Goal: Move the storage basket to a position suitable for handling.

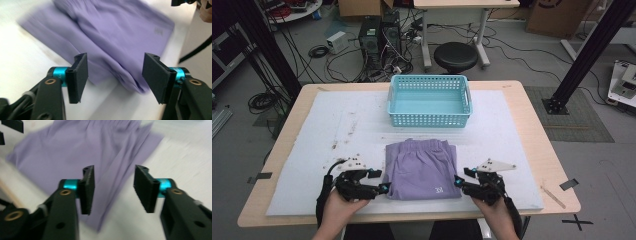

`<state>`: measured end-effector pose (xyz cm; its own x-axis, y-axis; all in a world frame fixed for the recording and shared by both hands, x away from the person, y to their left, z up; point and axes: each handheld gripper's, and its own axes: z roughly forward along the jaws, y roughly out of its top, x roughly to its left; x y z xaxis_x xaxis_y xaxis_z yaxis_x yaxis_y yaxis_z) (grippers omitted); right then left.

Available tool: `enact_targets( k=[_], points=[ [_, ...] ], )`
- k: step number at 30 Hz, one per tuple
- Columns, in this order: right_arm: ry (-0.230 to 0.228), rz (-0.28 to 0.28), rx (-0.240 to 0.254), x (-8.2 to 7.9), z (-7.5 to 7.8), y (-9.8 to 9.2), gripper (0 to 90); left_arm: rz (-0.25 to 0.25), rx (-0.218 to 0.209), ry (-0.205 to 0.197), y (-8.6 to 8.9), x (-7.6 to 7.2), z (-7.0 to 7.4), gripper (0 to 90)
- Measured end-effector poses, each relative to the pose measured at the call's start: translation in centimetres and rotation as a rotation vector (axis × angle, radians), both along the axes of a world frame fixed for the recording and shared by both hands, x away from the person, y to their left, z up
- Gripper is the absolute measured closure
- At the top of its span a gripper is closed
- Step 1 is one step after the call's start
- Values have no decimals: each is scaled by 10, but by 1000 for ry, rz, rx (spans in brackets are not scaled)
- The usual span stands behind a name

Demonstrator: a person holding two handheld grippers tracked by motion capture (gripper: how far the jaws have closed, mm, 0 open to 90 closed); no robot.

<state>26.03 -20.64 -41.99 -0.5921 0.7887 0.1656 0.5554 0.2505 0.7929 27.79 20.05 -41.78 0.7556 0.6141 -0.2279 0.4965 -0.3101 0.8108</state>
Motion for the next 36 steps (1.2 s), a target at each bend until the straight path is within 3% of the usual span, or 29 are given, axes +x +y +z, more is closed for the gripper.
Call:
enact_targets(
  k=[2,5,13,17,19,22,23,25,27,28,34,36],
  points=[
    [-48,-6,31,11,8,-8,489,15,-25,-40,6,13,6,340],
    [-100,-26,41,31,17,-17,467,42,-52,-109,10,35,12,331],
    [-139,-97,28,84,29,-28,415,102,-43,-199,2,83,13,315],
    [-116,-130,24,109,29,-29,388,121,-70,-180,1,108,7,314],
    [-115,-141,30,122,30,-29,389,156,-78,-197,1,119,3,311],
    [-126,-176,30,139,32,-28,387,171,-68,-167,2,138,-3,311],
    [-124,-184,41,145,32,-28,382,179,-76,-175,1,143,-6,310],
    [-110,-194,31,156,31,-27,372,190,-57,-191,-1,151,-12,303],
    [-93,-205,25,165,30,-26,365,187,-16,-164,-4,162,-17,303],
    [-92,-215,34,169,29,-26,365,180,-25,-154,-6,167,-18,302],
    [-50,-235,46,190,26,-20,368,166,-7,-176,-20,187,-15,302],
    [-43,-255,47,197,26,-18,378,166,-5,-239,-25,188,-14,305]
  ],
)
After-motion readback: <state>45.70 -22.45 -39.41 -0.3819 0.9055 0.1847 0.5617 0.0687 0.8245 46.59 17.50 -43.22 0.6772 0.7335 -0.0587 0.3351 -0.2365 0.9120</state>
